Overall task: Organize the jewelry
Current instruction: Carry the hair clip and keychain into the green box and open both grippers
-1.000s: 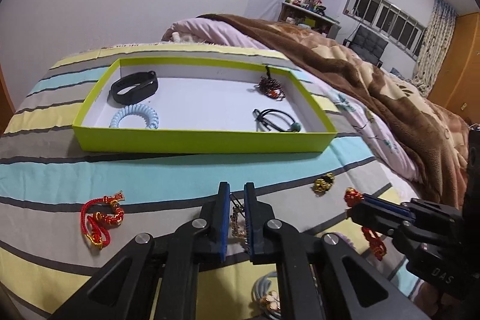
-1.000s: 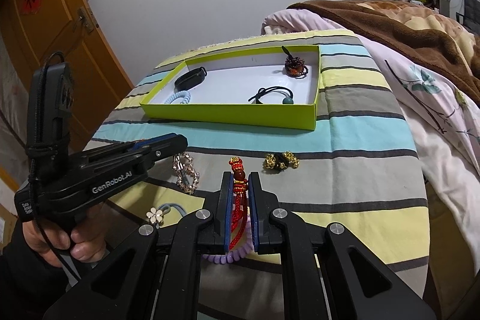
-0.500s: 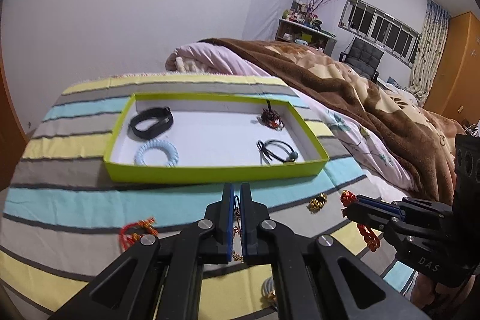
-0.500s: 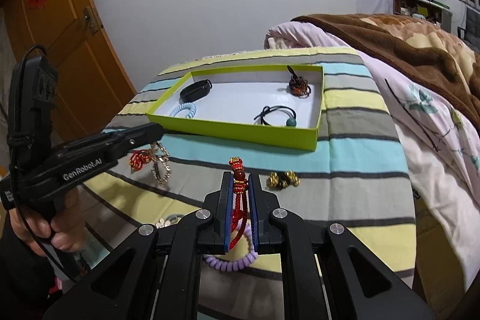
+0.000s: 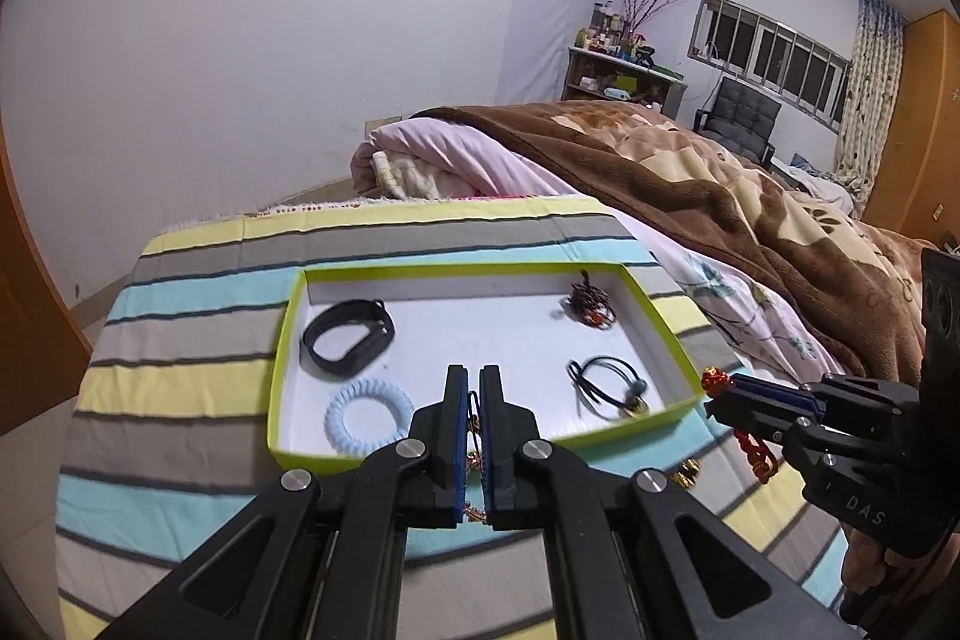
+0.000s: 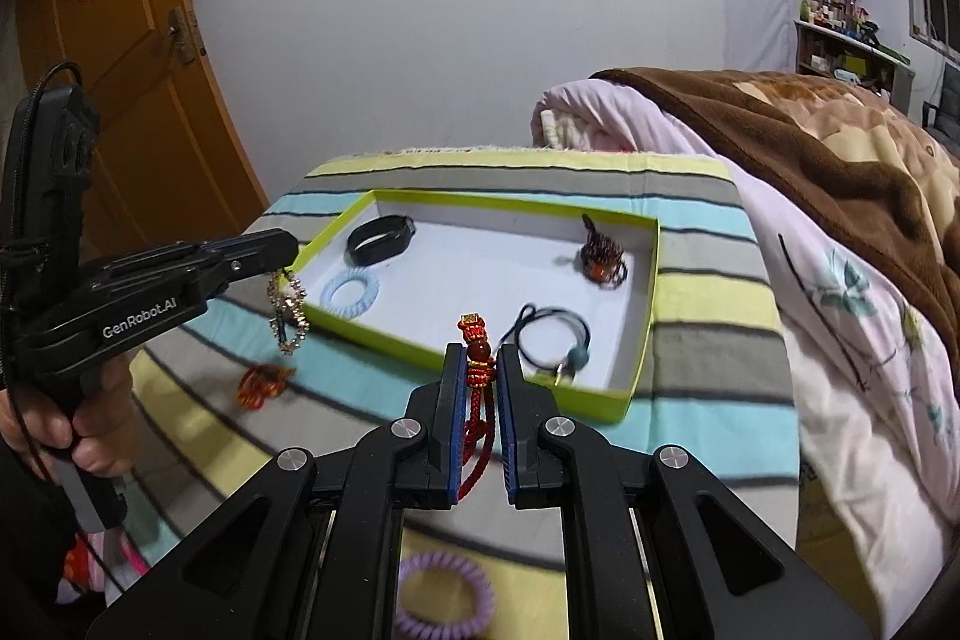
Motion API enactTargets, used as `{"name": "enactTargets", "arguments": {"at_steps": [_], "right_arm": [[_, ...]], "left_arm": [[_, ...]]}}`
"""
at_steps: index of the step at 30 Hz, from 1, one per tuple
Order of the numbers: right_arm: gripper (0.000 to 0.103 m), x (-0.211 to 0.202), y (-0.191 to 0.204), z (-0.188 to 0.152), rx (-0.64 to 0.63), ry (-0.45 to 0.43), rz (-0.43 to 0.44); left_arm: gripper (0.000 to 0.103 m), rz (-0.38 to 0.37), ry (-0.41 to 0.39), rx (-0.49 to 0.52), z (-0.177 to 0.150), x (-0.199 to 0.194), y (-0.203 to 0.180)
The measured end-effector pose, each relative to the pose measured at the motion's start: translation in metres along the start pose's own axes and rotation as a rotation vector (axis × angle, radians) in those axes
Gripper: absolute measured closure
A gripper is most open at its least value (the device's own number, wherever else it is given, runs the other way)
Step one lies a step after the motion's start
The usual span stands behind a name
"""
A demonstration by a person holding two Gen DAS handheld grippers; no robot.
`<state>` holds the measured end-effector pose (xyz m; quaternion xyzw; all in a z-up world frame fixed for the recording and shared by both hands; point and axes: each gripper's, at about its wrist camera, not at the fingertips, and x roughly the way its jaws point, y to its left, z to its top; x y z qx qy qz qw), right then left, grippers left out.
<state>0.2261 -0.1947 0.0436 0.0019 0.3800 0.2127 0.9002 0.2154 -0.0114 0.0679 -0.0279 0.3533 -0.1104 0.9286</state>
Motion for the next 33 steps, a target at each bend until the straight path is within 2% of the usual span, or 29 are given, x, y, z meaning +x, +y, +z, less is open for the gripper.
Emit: {"name": "enactTargets", "arguments": {"at_steps": [14, 24, 33], "right_arm": [[0.093, 0.058, -0.035, 0.036, 0.012, 0.066, -0.067], [0.093, 0.095, -0.049, 0.036, 0.02, 0.129, -0.083], [0.093, 0.111, -0.059, 0.032, 0.05, 0.167, -0.069]], "left_arm": [[0.1, -0.026, 0.085, -0.006, 0.045, 0.067, 0.021], [0.1, 0.007, 0.154, 0.02, 0.043, 0.115, 0.029], [0.1, 0.015, 0.18, 0.032, 0.042, 0.139, 0.025]]}}
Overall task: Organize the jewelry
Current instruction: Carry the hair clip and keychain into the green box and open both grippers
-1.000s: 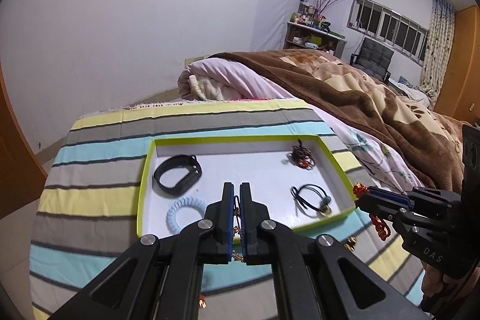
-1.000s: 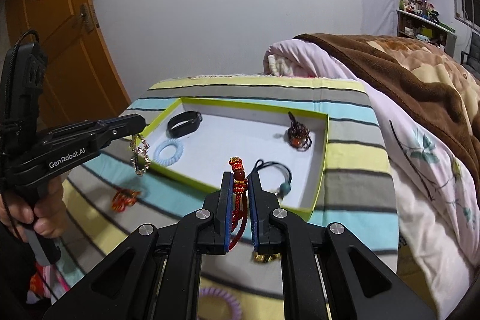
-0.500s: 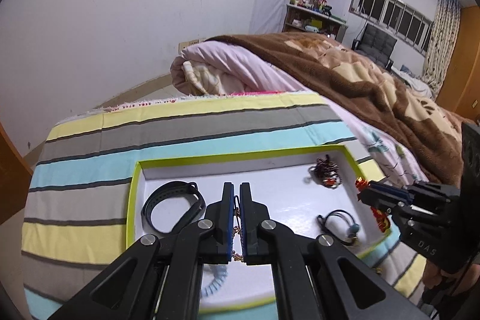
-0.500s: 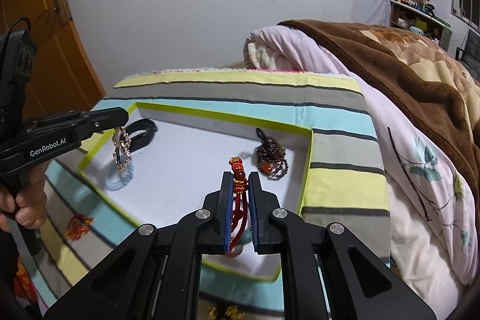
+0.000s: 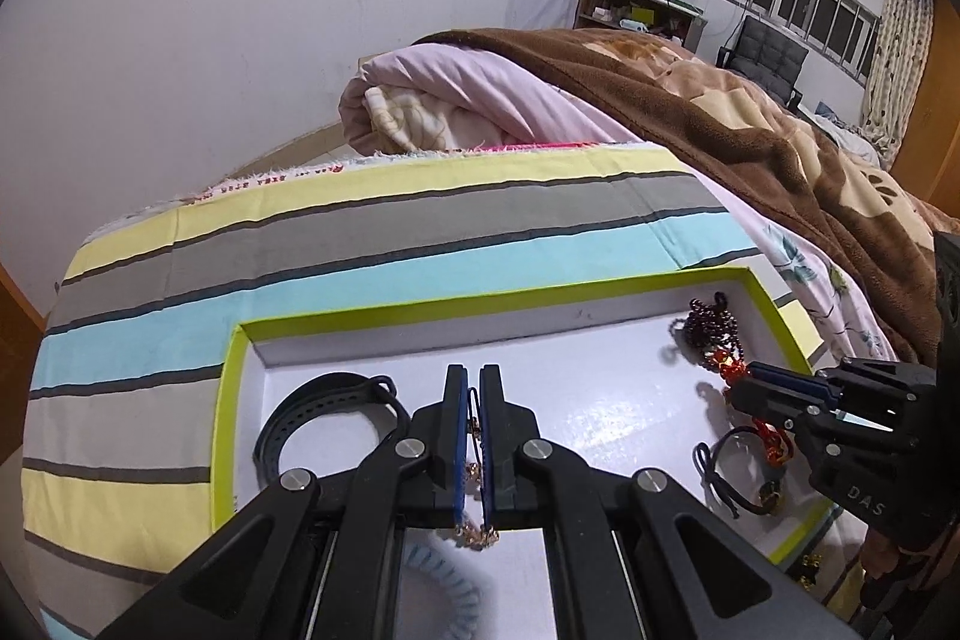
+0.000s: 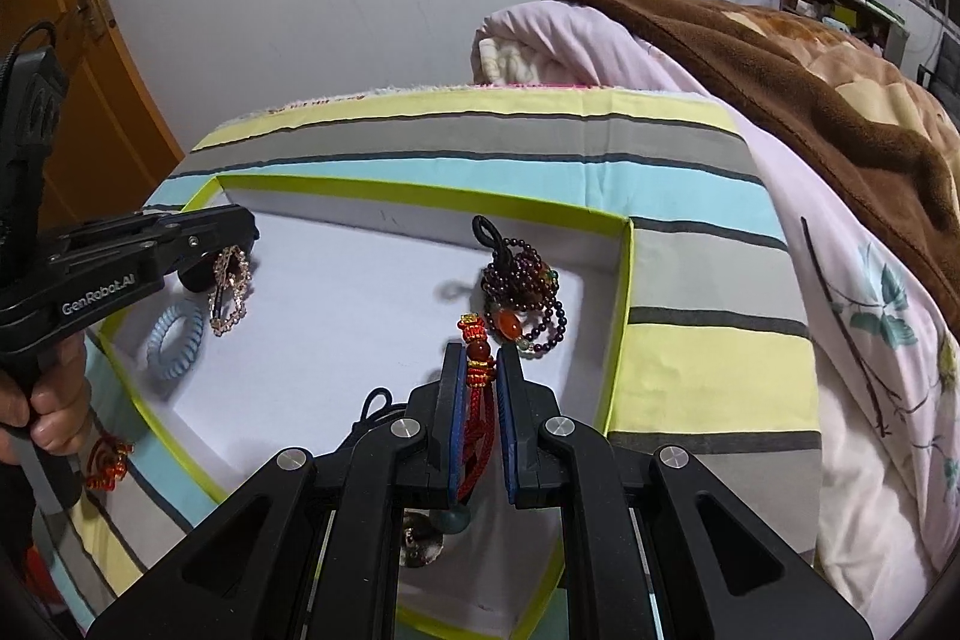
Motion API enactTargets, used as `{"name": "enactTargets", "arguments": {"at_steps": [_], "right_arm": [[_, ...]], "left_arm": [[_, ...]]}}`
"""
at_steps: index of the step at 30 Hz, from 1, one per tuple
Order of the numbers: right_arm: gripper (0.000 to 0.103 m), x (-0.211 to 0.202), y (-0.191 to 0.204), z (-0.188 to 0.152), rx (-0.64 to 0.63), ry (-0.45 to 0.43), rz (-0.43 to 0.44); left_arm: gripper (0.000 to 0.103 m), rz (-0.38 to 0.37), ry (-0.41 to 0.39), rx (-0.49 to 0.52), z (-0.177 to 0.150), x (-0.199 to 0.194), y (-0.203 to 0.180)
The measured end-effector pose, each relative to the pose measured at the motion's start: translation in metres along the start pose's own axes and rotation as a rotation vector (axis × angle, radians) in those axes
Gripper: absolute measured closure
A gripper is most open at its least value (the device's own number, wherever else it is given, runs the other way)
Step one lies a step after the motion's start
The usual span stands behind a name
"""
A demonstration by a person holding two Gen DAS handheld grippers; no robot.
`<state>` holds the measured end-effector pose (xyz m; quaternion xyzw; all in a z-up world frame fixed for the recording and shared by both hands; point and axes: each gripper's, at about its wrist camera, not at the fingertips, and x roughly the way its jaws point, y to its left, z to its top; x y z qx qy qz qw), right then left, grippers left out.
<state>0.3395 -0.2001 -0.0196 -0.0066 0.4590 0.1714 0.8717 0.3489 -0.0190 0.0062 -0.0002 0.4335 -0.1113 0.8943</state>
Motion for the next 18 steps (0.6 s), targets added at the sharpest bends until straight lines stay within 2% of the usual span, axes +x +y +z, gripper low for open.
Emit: {"name": "enactTargets", "arguments": {"at_steps": [5, 8, 11, 18], "right_arm": [[0.092, 0.003, 0.001, 0.001, -0.002, 0.01, -0.003], [0.087, 0.003, 0.003, 0.001, -0.008, 0.003, -0.004], [0.077, 0.001, 0.006, 0.0, -0.018, -0.01, -0.002], [0.077, -0.012, 0.013, -0.001, -0.039, -0.039, -0.013]], "left_arm": [[0.099, 0.005, 0.015, 0.003, 0.0, 0.011, -0.002], [0.099, 0.006, 0.016, 0.004, -0.002, 0.014, -0.002], [0.099, 0.003, -0.004, -0.002, -0.003, 0.011, -0.001], [0.099, 0.015, -0.06, -0.01, -0.004, -0.011, 0.0]]}}
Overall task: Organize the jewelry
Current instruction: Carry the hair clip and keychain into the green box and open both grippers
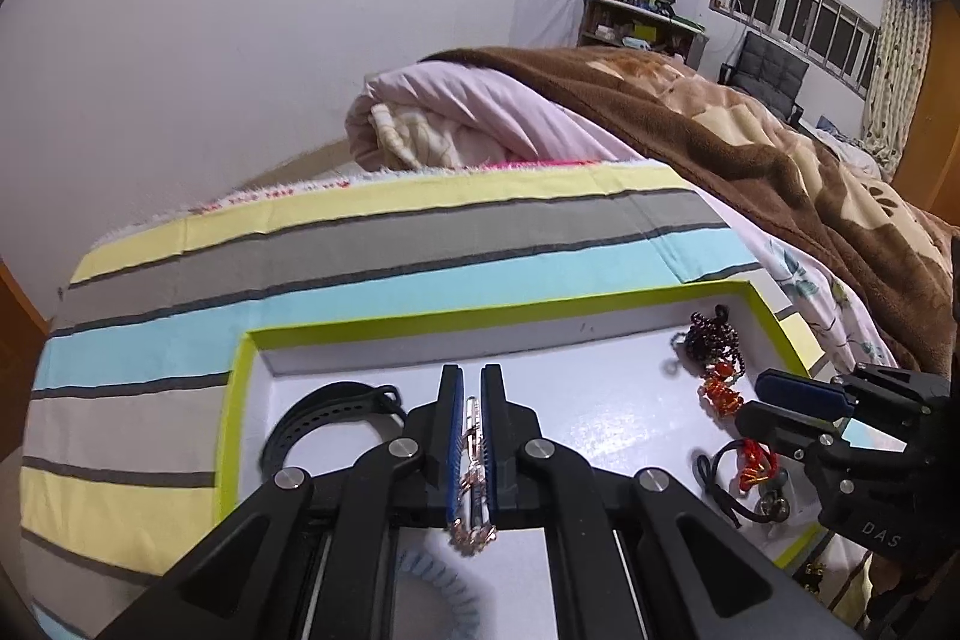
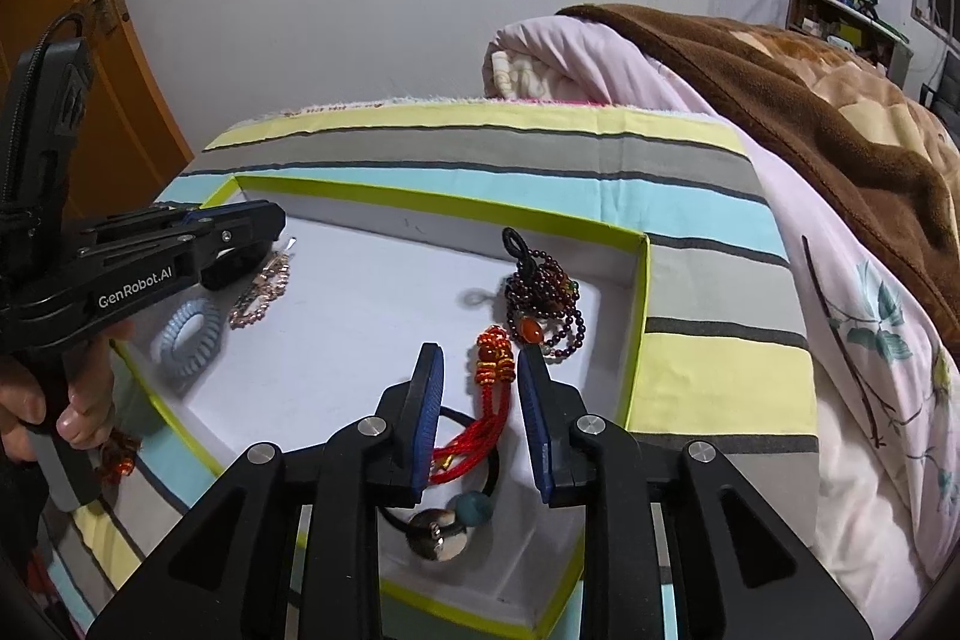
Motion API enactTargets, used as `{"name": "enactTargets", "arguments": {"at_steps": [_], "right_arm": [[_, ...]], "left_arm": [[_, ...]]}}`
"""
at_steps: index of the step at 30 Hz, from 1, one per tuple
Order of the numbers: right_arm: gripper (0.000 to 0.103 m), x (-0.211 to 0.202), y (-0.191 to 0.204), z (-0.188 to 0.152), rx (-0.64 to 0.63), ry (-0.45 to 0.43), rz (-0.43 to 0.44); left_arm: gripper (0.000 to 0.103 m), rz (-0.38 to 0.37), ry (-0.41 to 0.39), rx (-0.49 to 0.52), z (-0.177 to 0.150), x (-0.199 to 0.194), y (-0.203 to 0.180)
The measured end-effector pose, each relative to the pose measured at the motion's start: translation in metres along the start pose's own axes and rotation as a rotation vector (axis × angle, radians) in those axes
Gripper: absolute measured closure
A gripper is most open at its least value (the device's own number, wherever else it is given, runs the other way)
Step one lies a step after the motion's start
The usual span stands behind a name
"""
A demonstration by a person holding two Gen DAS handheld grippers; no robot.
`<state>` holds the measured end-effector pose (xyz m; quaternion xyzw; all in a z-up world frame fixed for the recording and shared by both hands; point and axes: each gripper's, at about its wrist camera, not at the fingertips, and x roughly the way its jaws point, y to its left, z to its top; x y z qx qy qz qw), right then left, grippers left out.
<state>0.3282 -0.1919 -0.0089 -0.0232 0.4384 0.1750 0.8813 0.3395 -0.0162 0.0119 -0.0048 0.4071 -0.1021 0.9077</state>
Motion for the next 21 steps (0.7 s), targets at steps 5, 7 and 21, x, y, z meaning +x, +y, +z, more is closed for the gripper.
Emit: {"name": "enactTargets", "arguments": {"at_steps": [5, 7, 21], "right_arm": [[0.077, -0.017, 0.005, -0.003, 0.002, -0.028, 0.007], [0.077, -0.027, 0.008, -0.007, 0.001, -0.041, 0.013], [0.077, -0.105, 0.035, -0.06, -0.003, -0.122, 0.026]], "left_arm": [[0.099, 0.025, -0.023, -0.008, -0.006, -0.023, 0.0], [0.099, 0.038, -0.037, -0.008, -0.011, -0.036, -0.001], [0.099, 0.038, -0.132, -0.04, -0.074, -0.139, -0.028]]}}
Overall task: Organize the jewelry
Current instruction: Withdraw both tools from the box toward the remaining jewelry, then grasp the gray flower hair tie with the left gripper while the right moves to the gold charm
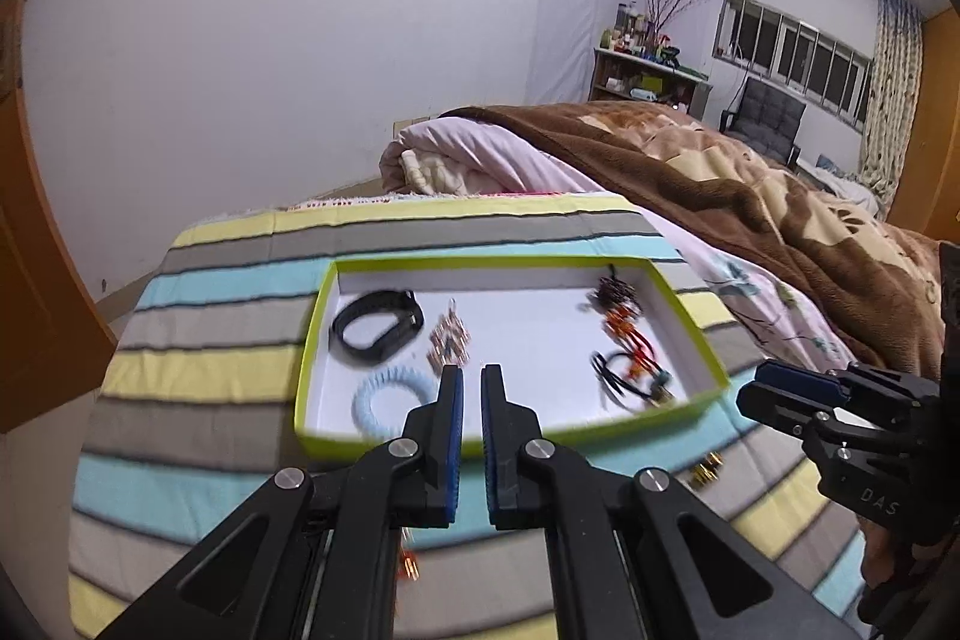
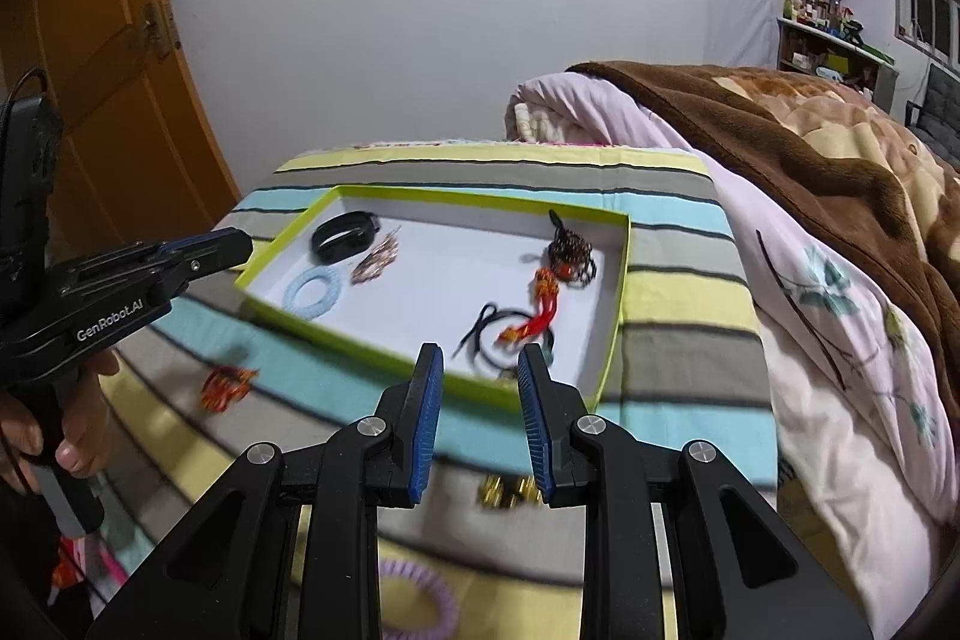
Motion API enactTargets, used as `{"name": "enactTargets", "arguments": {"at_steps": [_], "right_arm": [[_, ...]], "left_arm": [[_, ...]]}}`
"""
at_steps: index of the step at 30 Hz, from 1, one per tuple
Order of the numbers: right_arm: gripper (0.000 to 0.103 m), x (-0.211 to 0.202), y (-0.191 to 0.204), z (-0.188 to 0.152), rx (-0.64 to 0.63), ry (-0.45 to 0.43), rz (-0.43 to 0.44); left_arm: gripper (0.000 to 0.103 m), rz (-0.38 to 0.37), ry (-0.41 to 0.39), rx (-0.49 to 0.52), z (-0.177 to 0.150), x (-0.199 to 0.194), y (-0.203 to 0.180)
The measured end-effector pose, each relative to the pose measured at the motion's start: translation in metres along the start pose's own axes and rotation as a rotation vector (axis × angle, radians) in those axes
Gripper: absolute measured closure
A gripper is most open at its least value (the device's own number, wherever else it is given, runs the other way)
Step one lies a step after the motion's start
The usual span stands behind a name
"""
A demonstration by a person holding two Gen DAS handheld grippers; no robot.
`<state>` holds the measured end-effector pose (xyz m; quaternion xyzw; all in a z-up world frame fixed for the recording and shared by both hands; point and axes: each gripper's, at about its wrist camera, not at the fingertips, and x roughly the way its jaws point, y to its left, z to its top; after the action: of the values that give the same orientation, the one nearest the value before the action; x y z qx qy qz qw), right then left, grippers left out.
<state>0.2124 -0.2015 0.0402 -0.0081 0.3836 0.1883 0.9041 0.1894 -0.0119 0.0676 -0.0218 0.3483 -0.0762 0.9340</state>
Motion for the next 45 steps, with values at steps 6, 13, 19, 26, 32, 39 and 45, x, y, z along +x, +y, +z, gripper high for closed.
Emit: {"name": "enactTargets", "arguments": {"at_steps": [6, 13, 19, 26, 32, 39, 45], "right_arm": [[0.077, -0.029, 0.014, -0.029, -0.013, -0.015, -0.01], [0.077, -0.049, 0.018, -0.056, 0.011, -0.021, -0.007], [0.077, -0.061, 0.019, -0.076, 0.022, -0.015, -0.014], [0.077, -0.063, 0.015, -0.092, 0.042, 0.01, -0.011], [0.077, -0.062, 0.013, -0.097, 0.054, 0.02, -0.01], [0.076, -0.059, 0.011, -0.097, 0.054, 0.027, -0.011], [0.077, -0.053, 0.007, -0.097, 0.05, 0.038, -0.015]], "left_arm": [[0.099, 0.006, -0.014, 0.013, -0.033, -0.032, -0.01], [0.099, -0.001, -0.019, 0.011, -0.064, -0.057, -0.012], [0.099, -0.018, -0.012, 0.013, -0.087, -0.069, -0.013], [0.098, -0.042, 0.015, 0.024, -0.108, -0.073, -0.02], [0.098, -0.063, 0.037, 0.032, -0.115, -0.069, -0.026], [0.077, -0.109, 0.046, 0.039, -0.118, -0.064, -0.037], [0.077, -0.131, 0.086, 0.05, -0.12, -0.049, -0.047]]}}
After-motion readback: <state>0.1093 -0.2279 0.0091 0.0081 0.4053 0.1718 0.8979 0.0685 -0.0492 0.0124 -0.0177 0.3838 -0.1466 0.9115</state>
